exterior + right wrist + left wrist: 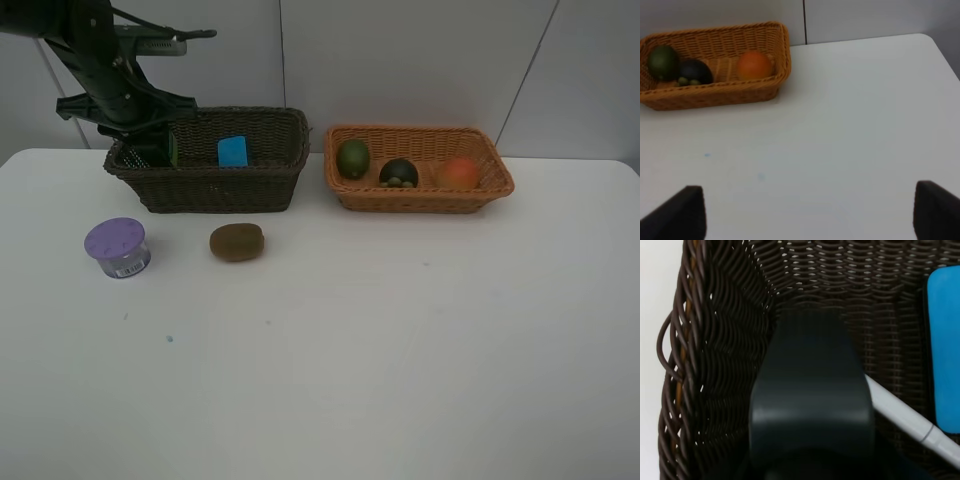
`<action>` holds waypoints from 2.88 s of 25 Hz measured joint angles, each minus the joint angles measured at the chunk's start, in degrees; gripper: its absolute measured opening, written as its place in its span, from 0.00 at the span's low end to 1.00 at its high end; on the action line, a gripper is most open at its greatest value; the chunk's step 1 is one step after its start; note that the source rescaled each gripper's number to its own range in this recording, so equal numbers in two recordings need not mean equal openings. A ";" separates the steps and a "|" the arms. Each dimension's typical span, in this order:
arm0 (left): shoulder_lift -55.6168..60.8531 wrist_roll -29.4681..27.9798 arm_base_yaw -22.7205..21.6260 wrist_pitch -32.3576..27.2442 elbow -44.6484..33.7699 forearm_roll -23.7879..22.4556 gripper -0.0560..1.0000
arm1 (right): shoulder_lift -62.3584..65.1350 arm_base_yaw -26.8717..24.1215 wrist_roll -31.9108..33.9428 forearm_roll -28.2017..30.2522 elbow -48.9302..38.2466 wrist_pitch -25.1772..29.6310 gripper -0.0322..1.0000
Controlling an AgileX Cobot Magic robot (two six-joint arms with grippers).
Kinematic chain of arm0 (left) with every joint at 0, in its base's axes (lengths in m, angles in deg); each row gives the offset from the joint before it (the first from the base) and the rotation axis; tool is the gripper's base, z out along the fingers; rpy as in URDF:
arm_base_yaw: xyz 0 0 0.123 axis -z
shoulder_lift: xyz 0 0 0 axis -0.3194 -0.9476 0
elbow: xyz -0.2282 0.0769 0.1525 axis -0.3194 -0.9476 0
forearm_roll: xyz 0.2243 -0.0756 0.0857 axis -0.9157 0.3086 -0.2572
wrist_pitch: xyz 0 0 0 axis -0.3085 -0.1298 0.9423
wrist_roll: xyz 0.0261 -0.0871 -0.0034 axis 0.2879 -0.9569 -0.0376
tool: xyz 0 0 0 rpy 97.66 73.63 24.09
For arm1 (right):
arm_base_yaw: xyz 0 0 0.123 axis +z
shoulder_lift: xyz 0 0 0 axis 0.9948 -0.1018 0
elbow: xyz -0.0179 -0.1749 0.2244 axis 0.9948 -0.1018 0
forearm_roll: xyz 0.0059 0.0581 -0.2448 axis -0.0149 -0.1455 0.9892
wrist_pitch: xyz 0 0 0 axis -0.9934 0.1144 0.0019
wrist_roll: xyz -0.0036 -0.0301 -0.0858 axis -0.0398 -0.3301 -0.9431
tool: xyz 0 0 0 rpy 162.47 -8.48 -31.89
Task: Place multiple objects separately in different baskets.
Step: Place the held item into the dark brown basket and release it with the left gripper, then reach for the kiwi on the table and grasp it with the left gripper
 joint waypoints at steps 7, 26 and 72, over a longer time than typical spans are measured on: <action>0.00 0.12 0.00 -0.92 0.00 1.23 0.08 | 0.00 0.00 0.00 0.00 0.00 0.00 1.00; 0.00 3.83 0.00 -0.30 0.18 1.17 1.00 | 0.00 0.00 0.00 0.00 0.00 0.00 1.00; 5.49 66.63 17.22 -26.62 0.29 17.14 1.00 | 0.00 0.00 0.00 0.00 0.00 0.00 1.00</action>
